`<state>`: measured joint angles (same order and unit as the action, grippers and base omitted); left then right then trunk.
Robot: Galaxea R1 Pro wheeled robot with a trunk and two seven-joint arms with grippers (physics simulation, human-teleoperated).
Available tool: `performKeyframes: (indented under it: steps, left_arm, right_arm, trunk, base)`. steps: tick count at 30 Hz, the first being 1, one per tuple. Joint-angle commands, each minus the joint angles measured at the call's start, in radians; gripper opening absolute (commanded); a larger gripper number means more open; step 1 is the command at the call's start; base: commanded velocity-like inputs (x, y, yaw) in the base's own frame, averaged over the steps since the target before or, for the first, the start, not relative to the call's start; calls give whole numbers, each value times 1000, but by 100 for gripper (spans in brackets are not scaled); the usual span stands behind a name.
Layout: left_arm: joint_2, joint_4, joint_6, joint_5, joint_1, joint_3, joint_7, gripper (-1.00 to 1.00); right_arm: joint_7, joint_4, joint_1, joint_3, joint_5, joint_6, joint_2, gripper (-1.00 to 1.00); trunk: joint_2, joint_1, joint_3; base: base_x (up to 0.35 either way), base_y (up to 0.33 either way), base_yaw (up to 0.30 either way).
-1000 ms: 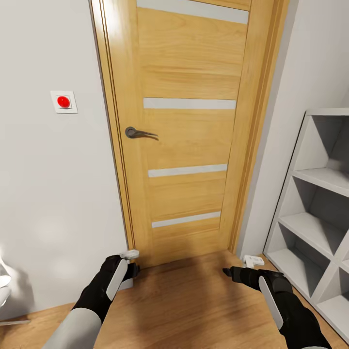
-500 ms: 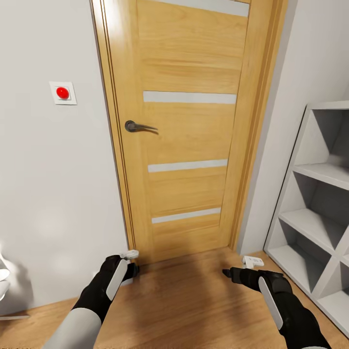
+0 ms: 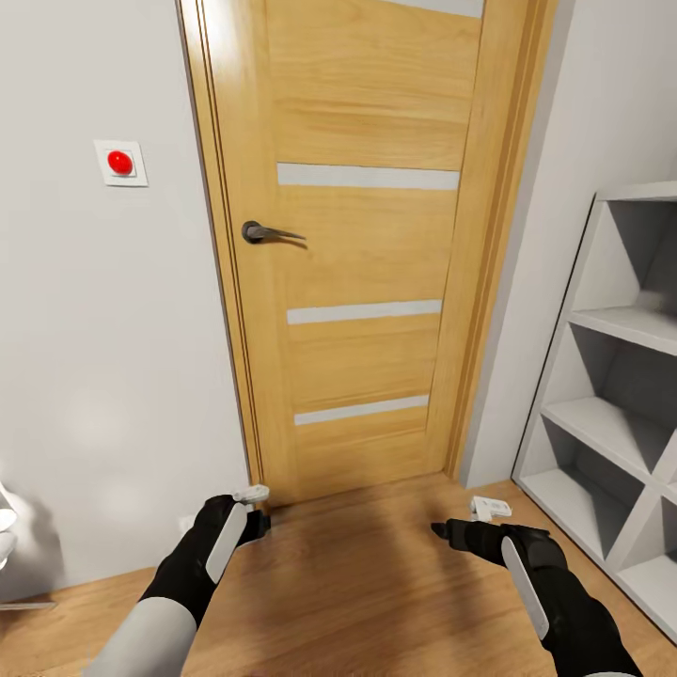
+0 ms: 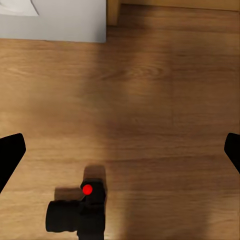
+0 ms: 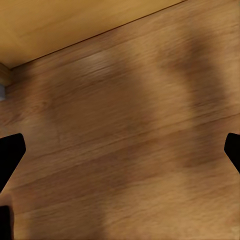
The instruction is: Attach the digital camera to the camera tripod in the bedroom.
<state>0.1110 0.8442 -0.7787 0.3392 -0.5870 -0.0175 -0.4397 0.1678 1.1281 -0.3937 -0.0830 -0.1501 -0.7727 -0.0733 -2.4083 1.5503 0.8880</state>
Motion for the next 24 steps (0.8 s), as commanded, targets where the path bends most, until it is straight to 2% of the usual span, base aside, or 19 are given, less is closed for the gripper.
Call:
performKeyframes:
  steps: [1, 13, 20, 24]
  left_arm:
    - [0, 1, -2, 11, 0, -2, -8, 100]
    - [0, 1, -1, 11, 0, -2, -8, 100]
    - [0, 1, 2, 11, 0, -1, -6, 100]
    - [0, 1, 10, 12, 0, 1, -3, 100]
  right_arm:
    - [2, 1, -1, -1, -4, -5, 0, 100]
    - [2, 1, -1, -1, -5, -5, 0, 100]
    - [6, 1, -1, -1, -16, -6, 0, 100]
    - [39, 2, -1, -1, -20, -7, -1, 100]
  trunk:
    - [-8, 4, 4]
    - [-92, 50, 42]
    - [-93, 53, 69]
    - [-94, 55, 84]
  base:
    - [0, 0, 0]
    - [0, 0, 0]
    - [0, 0, 0]
    - [0, 0, 0]
